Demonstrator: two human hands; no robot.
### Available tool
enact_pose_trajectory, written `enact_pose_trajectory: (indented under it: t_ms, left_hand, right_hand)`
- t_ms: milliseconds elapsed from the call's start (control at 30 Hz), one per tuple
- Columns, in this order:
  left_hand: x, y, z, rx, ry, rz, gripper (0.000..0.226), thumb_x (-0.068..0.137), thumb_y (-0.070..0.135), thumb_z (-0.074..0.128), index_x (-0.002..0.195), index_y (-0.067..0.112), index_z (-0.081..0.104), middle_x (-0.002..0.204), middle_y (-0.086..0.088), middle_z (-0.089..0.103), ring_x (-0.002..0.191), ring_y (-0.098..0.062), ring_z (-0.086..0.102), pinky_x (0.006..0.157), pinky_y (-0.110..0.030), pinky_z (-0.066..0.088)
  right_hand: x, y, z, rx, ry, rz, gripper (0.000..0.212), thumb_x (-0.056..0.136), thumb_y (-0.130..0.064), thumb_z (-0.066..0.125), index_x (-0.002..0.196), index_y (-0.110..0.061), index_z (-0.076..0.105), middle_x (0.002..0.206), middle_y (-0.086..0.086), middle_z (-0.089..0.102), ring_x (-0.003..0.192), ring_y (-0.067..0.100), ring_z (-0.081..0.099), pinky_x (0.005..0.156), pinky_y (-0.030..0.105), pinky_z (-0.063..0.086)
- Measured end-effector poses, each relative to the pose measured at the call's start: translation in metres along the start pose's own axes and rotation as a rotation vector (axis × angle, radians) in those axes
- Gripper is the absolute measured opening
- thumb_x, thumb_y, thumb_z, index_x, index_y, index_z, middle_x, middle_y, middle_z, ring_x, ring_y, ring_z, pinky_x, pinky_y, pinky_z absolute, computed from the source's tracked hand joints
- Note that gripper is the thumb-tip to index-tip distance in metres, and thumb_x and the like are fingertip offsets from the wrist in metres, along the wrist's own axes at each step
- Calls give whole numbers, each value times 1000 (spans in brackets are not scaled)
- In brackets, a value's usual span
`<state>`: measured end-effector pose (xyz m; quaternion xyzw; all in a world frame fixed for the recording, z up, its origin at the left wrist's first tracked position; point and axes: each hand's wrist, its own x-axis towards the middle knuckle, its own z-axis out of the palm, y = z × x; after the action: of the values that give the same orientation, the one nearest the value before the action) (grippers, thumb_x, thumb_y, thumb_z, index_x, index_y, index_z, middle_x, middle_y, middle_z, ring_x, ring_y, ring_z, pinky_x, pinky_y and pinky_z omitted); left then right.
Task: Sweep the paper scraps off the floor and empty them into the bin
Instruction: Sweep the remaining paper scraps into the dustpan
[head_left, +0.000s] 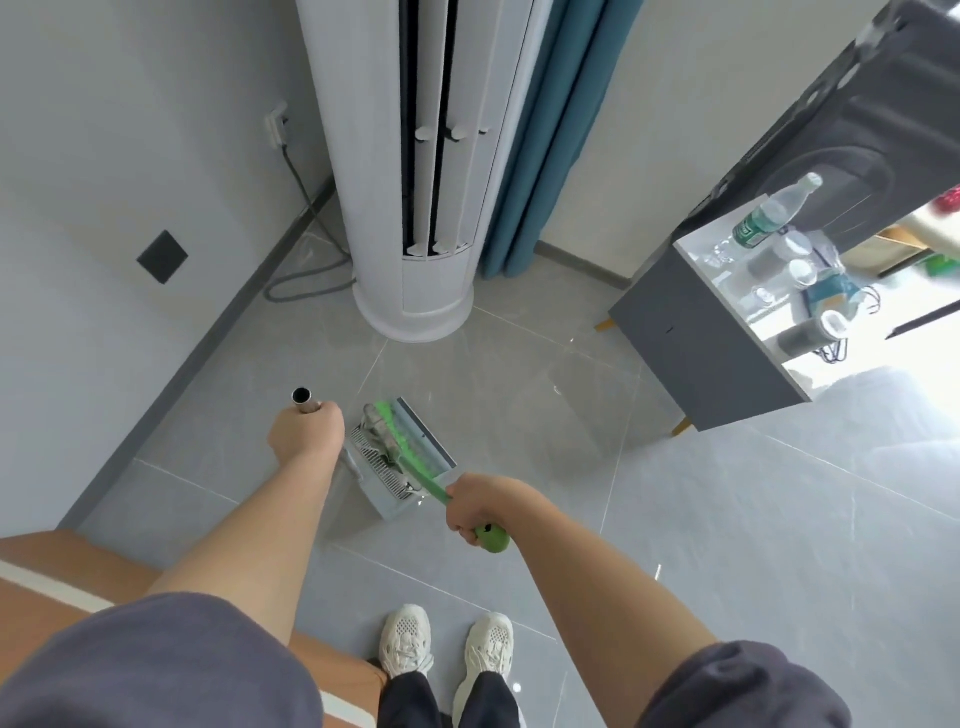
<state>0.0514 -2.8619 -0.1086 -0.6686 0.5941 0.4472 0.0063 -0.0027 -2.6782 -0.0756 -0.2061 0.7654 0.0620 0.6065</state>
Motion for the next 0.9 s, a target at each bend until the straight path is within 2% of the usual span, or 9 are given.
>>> enact_pose_trajectory:
  t_ms: [100, 200, 267, 333, 433, 500, 633, 733, 900]
  left_hand:
    - [-31, 15, 10, 7, -54, 39, 26, 84, 21, 57, 94, 3, 73, 92, -20, 71, 87, -40, 68, 79, -42, 57]
    - [-73, 26, 25, 3, -115, 84, 26, 84, 20, 54, 94, 4, 72, 90, -20, 71, 84, -39, 69, 76, -39, 56]
    - [-111, 34, 36, -3, -147, 127, 26, 87, 19, 52, 92, 3, 71, 86, -19, 70, 81, -38, 69, 69, -35, 52]
    - [-161, 43, 50, 23, -183, 187, 23, 90, 15, 50, 80, 0, 63, 76, -16, 63, 81, -38, 65, 65, -31, 43]
    - [-224, 52, 76, 93, -222, 274, 21, 91, 10, 48, 73, 2, 54, 83, -17, 59, 89, -39, 62, 69, -31, 40]
    - [-282, 50, 104, 111, -267, 332, 24, 92, 10, 47, 68, 5, 49, 86, -17, 57, 85, -38, 59, 71, -33, 43]
    - [-379, 41, 150, 186, -303, 411, 19, 93, 11, 45, 75, 6, 50, 75, -11, 53, 77, -31, 49, 66, -30, 39]
    - [-458, 31, 184, 208, -369, 477, 28, 91, 12, 45, 63, 10, 44, 61, -6, 48, 70, -30, 50, 56, -28, 35]
    - [-572, 23, 237, 237, -422, 606, 27, 89, 13, 45, 62, 10, 46, 66, -6, 52, 69, -30, 51, 52, -26, 34]
  right_hand:
    - [-24, 26, 1, 116, 43, 34, 11, 86, -2, 44, 87, -12, 51, 74, 5, 56, 51, 16, 45, 51, 23, 37]
    - [-53, 62, 3, 286, 120, 54, 18, 87, -4, 50, 73, -16, 48, 69, 3, 53, 55, 16, 49, 53, 23, 42]
    - [-74, 89, 6, 300, 113, 109, 12, 85, -2, 46, 85, -10, 55, 70, 6, 54, 58, 21, 51, 57, 26, 43]
    - [-96, 123, 11, 355, 99, 168, 20, 86, -1, 41, 99, -5, 56, 72, 9, 52, 60, 23, 49, 57, 28, 41]
    - [-126, 172, 11, 582, 65, 275, 11, 91, -3, 36, 87, -7, 46, 51, 7, 42, 31, 16, 38, 36, 14, 30]
    - [-159, 225, 19, 686, 68, 296, 17, 92, -3, 35, 77, -8, 42, 39, 5, 40, 20, 13, 33, 32, 8, 27]
    - [-206, 313, 44, 781, 93, 292, 16, 92, -3, 36, 79, -8, 44, 63, 5, 41, 23, 11, 37, 33, 9, 33]
    - [-246, 380, 74, 771, 153, 258, 15, 91, -2, 36, 80, -8, 43, 63, 7, 40, 25, 11, 37, 35, 10, 33]
    - [-308, 476, 122, 872, 230, 256, 10, 92, 2, 37, 90, -5, 44, 72, 10, 42, 28, 13, 45, 32, 9, 33]
